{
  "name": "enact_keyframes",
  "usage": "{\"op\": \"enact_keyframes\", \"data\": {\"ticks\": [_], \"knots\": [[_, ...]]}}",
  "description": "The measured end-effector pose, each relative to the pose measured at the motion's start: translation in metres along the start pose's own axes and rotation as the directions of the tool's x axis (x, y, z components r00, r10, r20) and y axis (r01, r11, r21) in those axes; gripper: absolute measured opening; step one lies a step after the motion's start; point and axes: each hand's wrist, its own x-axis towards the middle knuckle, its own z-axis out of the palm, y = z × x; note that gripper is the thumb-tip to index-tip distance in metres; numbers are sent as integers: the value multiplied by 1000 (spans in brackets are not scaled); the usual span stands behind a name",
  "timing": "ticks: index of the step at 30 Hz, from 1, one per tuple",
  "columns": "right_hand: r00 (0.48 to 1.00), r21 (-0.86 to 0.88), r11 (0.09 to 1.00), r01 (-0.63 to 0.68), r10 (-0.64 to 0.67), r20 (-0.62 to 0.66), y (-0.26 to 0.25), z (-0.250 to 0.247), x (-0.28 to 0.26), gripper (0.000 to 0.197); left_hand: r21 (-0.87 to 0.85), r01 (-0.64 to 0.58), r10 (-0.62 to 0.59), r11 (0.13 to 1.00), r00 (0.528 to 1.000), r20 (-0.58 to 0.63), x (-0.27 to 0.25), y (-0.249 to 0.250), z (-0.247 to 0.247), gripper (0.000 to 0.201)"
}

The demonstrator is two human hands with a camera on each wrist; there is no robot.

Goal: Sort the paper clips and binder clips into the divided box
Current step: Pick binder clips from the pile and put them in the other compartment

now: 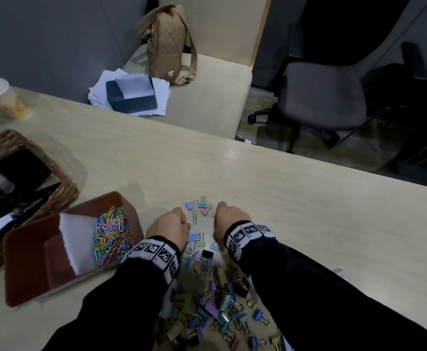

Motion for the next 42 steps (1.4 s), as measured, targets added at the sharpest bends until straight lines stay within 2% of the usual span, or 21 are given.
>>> {"op": "enact_keyframes", "data": {"ticks": [3, 6, 8, 10, 13, 17, 19, 22, 24, 27, 30, 33, 35, 39, 40, 42], "knots": [[992, -162, 979, 124, -124, 14, 1, 2, -1, 37, -26, 22, -23, 999, 1000, -19, -3, -1, -1, 6], [983, -198, 963, 181, -179, 30, 6, -1, -6, 26, -28, 39, -40, 999, 999, -19, -4, -1, -1, 14], [992, -98, 987, 124, -125, -2, 13, -3, -15, 24, -16, 51, -51, 999, 999, -10, -5, -3, -3, 19], [999, 133, 991, 1, 6, -49, 28, -4, -28, 27, 7, 51, -51, 999, 999, -7, -6, -6, -3, 23], [978, 518, 849, -108, 183, -96, 60, 1, -46, 30, 42, 55, -55, 998, 998, -3, -9, -9, -4, 28], [947, 797, 596, -101, 303, -106, 88, 19, -63, 35, -32, 51, -51, 998, 999, 1, -7, 0, -7, 13], [950, 853, 511, -109, 306, -62, 92, 32, -67, 35, -41, 50, -49, 998, 999, 17, -2, 9, -7, 17], [962, 869, 483, -111, 272, -29, 88, 44, -74, 33, 7, 65, -65, 998, 997, 35, 6, 21, -6, 26], [967, 882, 458, -107, 255, -15, 83, 44, -79, 30, 39, 84, -85, 996, 996, 36, 11, 27, -4, 22], [967, 921, 374, -113, 253, 16, 83, 40, -86, 26, 39, 101, -102, 994, 994, 29, 17, 32, -1, 11], [957, 905, 406, -126, 290, 3, 91, 42, -86, 27, 69, 105, -109, 992, 993, 54, 17, 34, -3, 9], [940, 885, 439, -154, 342, -6, 100, 44, -85, 28, 111, 77, -92, 991, 986, 136, 16, 34, -4, 9], [946, 882, 444, -156, 325, 4, 99, 42, -89, 27, 122, 62, -85, 991, 976, 200, 15, 33, -3, 11], [992, 859, 504, -88, 126, 27, 85, 42, -96, 29, 11, 34, -35, 999, 977, 209, 6, 26, -2, 13], [999, 831, 554, -47, 36, 33, 78, 42, -97, 31, -45, 32, -23, 998, 981, 190, 0, 24, -5, 17], [988, 674, 735, 72, -144, 53, 60, 42, -96, 30, -145, 28, -7, 989, 989, 146, -13, 16, -10, 17]]}}
